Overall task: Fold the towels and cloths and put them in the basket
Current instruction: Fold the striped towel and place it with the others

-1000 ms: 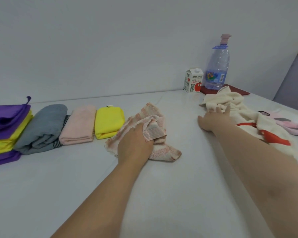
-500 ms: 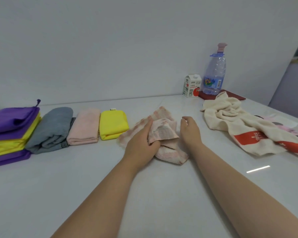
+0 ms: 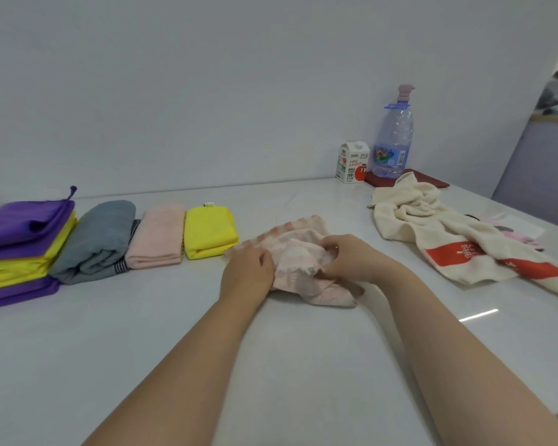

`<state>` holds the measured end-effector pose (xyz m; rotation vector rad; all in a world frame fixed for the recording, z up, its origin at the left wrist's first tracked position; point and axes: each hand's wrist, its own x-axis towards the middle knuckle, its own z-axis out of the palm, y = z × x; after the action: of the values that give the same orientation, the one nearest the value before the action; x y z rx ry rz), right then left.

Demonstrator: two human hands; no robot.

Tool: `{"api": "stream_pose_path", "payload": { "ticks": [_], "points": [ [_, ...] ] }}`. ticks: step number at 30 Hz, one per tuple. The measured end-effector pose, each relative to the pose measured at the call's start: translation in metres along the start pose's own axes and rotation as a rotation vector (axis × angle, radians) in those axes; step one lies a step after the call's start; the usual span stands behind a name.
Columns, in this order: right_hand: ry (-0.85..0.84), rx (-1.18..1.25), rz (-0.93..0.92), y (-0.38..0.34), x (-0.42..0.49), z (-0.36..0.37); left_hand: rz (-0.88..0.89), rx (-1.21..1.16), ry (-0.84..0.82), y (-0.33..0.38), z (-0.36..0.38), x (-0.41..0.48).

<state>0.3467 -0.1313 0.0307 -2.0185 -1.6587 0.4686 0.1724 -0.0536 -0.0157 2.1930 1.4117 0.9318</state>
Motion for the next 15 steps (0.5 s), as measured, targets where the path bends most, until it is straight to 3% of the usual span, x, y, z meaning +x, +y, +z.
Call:
{"api": "stream_pose_path", "payload": {
  "ticks": [6,9,11,12,15],
  "points": [
    [0.597,-0.211,0.189,0.025,0.008,-0.006,0.106,0.266,0.039,0.006,-0.007,-0.004],
    [0.765,-0.119,0.079,0.019,0.007,-0.011,0.138,0.359,0.036,0.010,-0.012,-0.007],
    [0.669,0.089,-0.062,0.004,0.002,-0.013,0.124,0.419,0.004,0.012,-0.013,-0.008],
    [0.535,0.141,-0.100,-0.003,0.000,-0.013,0.135,0.429,-0.003,0.011,-0.012,-0.008],
    [-0.007,-0.137,-0.030,-0.008,-0.007,-0.011,0.300,0.275,-0.040,0.005,-0.007,-0.009]
  ]
}}
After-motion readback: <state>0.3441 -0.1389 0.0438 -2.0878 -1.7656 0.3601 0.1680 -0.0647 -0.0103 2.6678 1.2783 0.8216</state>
